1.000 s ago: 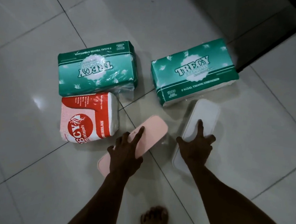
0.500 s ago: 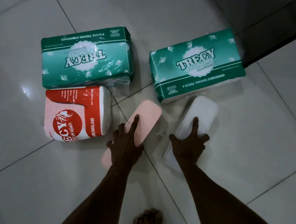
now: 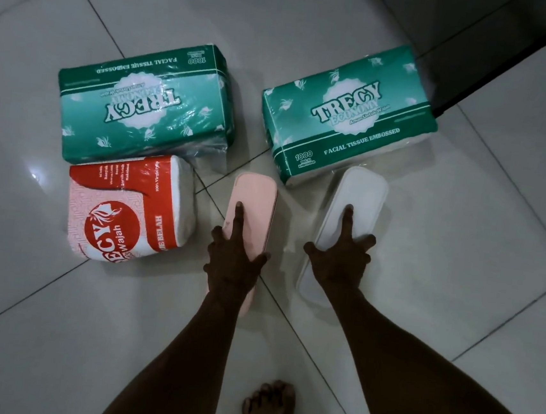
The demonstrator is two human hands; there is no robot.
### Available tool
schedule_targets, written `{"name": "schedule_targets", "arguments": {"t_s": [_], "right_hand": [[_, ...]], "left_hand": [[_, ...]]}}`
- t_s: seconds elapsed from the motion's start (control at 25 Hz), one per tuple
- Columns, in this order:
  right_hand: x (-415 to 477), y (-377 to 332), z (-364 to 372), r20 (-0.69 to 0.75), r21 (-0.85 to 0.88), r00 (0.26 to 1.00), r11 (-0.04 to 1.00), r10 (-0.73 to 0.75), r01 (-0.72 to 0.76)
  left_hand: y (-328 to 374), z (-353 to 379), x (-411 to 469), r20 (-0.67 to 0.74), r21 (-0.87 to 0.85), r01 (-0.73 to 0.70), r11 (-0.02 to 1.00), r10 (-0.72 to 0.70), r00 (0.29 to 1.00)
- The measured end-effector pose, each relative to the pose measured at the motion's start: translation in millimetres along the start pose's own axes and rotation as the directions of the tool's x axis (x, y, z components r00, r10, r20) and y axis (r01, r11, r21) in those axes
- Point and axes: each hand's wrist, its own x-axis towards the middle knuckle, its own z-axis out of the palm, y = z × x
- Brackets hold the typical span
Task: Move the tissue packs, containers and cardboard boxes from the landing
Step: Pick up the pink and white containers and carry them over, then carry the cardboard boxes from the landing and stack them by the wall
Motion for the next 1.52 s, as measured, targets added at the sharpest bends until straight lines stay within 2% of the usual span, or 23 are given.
{"name": "schedule_targets", "arguments": {"t_s": [0.2,0.36,0.44,0.48,0.6,0.8,0.92,1.04,1.12,1.24,1.4,1.52], "right_hand": [[-40,26,-23,0.091,0.072,0.993,0.995,-0.079,0.073],[-137,86,-61,0.063,0.22,0.998,0.975,0.016,-0.03],[-174,109,-68,0.106,0.212,0.992,0.973,0.065,-0.086],[-192,132,-85,0.106,0.22,0.986,0.964,0.127,-0.147],[-254,219,-154,0.022,0.296,0.955,0.911,0.294,-0.287],[-398,404,-240,-0.146,0.49,0.845,0.78,0.515,-0.391],[-531,544,-254,-0.162,0.586,0.709,0.645,0.687,-0.491],[-674,678,-240,-0.109,0.659,0.509,0.445,0.854,-0.606],[-762,749,-223,-0.068,0.713,0.365,0.301,0.929,-0.633],[-877,836,-194,0.038,0.809,0.152,0.059,0.988,-0.584],[-999,931,-153,0.156,0.865,-0.064,-0.167,0.986,-0.472],[-1059,983,-127,0.234,0.881,-0.155,-0.277,0.96,-0.385]], "left_hand": [[-2,-18,-36,-0.013,0.158,-0.038,0.987,0.041,0.999],[5,-32,-121,0.05,0.28,-0.129,0.951,0.119,0.992],[5,-35,-148,0.078,0.338,-0.107,0.935,0.086,0.993],[19,-32,-170,0.106,0.377,-0.15,0.914,0.118,0.987],[78,-8,-259,0.202,0.451,-0.344,0.823,0.281,0.938],[140,76,-459,0.352,0.458,-0.635,0.622,0.529,0.772],[146,156,-621,0.507,0.424,-0.786,0.449,0.601,0.618],[123,240,-781,0.683,0.335,-0.914,0.227,0.61,0.402],[100,287,-872,0.78,0.281,-0.958,0.05,0.57,0.259],[57,349,-992,0.887,0.186,-0.97,-0.157,0.451,0.097],[3,441,-1132,0.966,0.03,-0.922,-0.387,0.247,-0.072],[-31,500,-1219,0.984,-0.074,-0.881,-0.468,0.108,-0.14]]}}
